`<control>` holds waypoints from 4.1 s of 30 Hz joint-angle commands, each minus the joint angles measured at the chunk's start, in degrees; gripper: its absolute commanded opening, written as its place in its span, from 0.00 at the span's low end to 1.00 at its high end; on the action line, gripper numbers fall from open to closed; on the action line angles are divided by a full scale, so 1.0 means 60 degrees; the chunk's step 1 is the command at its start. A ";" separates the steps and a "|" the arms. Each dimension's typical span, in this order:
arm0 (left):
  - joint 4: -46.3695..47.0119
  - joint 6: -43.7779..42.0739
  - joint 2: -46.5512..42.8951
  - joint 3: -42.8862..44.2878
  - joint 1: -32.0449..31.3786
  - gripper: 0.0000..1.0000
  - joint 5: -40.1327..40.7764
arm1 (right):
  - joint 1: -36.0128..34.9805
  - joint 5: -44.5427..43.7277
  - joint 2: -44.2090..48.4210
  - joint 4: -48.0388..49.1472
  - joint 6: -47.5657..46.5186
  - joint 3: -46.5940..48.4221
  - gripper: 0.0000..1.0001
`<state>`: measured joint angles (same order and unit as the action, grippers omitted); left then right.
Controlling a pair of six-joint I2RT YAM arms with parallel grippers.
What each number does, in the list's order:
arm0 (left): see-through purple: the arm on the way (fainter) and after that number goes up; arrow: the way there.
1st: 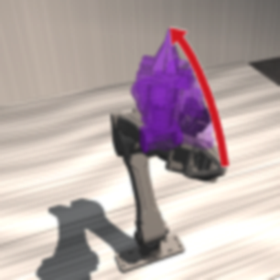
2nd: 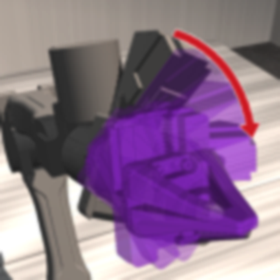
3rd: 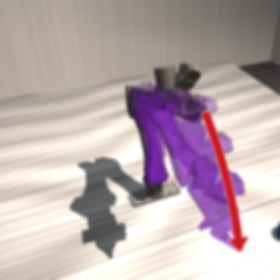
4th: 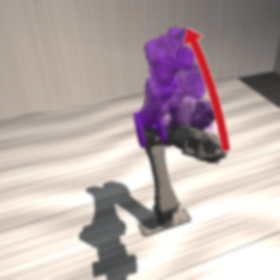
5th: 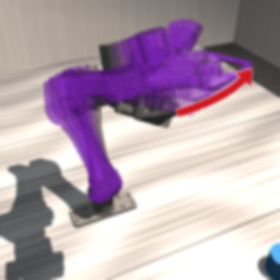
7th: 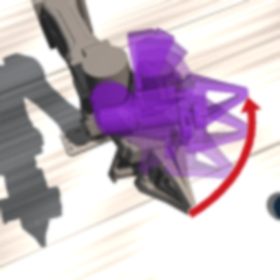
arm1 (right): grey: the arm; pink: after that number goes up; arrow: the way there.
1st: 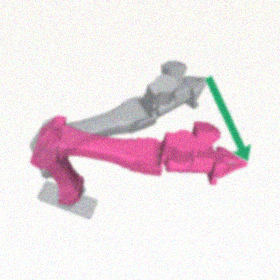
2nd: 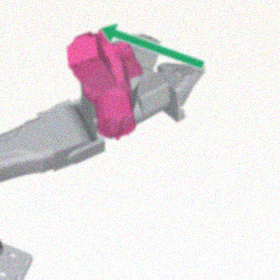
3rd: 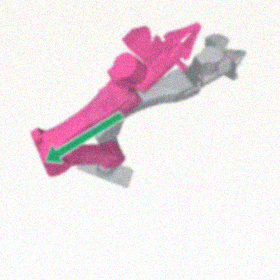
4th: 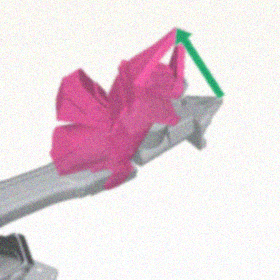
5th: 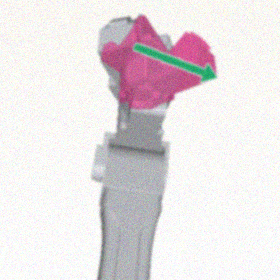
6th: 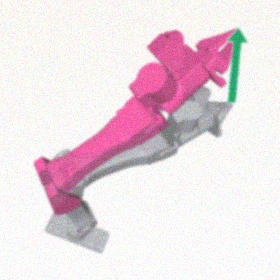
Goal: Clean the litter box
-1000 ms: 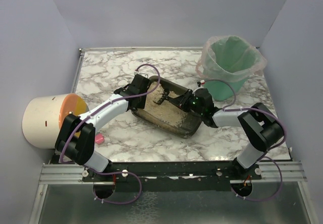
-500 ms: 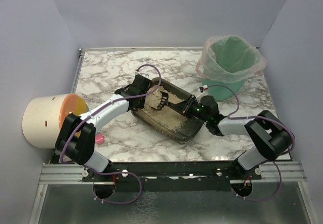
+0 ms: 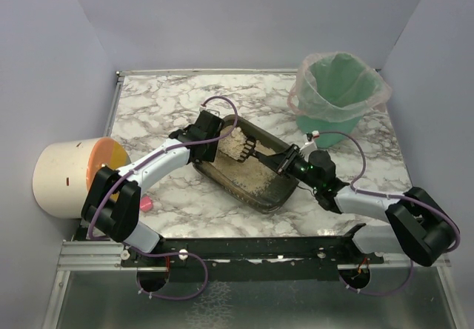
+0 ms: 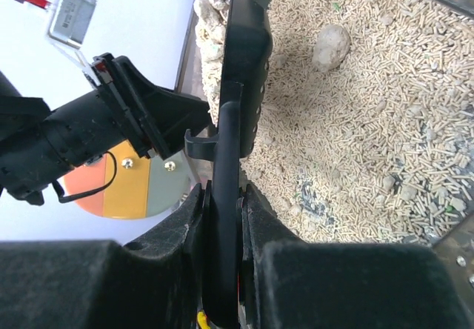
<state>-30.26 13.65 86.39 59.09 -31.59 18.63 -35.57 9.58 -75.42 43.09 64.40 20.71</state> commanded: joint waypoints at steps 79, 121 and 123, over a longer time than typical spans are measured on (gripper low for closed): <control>0.2450 -0.0019 -0.3970 -0.0586 -0.0037 0.89 -0.0346 | 0.2256 0.2872 0.3678 0.1130 0.2399 -0.1930 0.01; 0.2404 0.0040 -0.3997 -0.0614 -0.0037 0.90 -0.0500 | 0.2453 0.3790 0.3021 0.0651 0.2502 -0.1196 0.01; 0.2393 0.0040 -0.3955 -0.0528 -0.0037 0.90 -0.0573 | 0.2915 0.3170 0.3448 -0.0811 0.2350 -0.1211 0.01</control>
<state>-16.49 13.87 63.72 56.10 -31.64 16.27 -19.42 30.15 -56.29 43.22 79.50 12.10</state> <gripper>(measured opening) 0.901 0.196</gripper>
